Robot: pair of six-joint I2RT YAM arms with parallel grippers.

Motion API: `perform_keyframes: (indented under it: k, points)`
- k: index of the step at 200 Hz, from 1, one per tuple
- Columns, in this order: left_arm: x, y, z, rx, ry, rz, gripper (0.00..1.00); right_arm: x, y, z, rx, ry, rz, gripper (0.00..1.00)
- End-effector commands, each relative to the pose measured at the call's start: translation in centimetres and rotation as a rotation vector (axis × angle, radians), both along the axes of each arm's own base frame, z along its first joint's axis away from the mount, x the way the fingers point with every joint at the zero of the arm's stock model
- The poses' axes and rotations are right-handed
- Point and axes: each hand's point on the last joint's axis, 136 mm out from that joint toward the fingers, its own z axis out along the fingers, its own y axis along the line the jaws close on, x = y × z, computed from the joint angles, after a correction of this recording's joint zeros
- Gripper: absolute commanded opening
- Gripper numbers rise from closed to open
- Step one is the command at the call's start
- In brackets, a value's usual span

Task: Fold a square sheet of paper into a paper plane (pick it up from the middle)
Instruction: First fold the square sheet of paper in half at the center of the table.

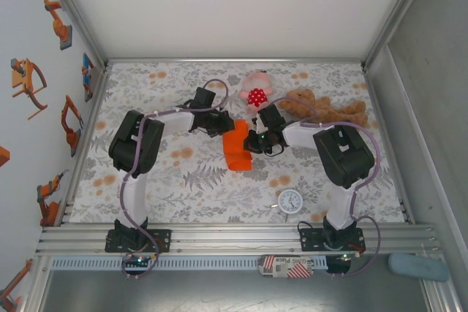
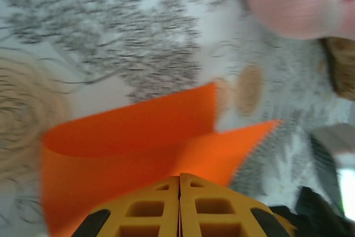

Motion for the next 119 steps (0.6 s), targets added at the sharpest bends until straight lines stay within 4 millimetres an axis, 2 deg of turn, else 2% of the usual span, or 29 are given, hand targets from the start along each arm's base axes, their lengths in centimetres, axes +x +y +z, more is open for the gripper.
perform_keyframes:
  k: [1,52,68,79,97,119]
  points:
    - [1.9,1.7,-1.3,0.014,0.011,0.057,0.09,-8.3,-9.6,-9.6,-0.459,0.298,-0.043,0.00]
    - [5.9,6.2,-3.8,0.062,0.018,0.137,0.09,-8.4,-9.8,-9.9,-0.469,0.300,-0.045,0.00]
    - [6.7,6.7,-3.5,0.071,0.015,0.139,0.09,-8.5,-9.9,-10.0,-0.471,0.301,-0.051,0.00]
    - [6.9,6.6,-2.5,0.070,-0.003,0.127,0.09,-8.5,-9.8,-10.0,-0.466,0.303,-0.057,0.00]
    - [6.8,6.2,0.5,0.034,-0.035,0.118,0.09,-8.3,-9.8,-9.9,-0.463,0.301,-0.064,0.00]
    - [5.0,5.6,3.7,-0.003,-0.050,0.117,0.10,-8.3,-9.7,-9.9,-0.461,0.298,-0.067,0.00]
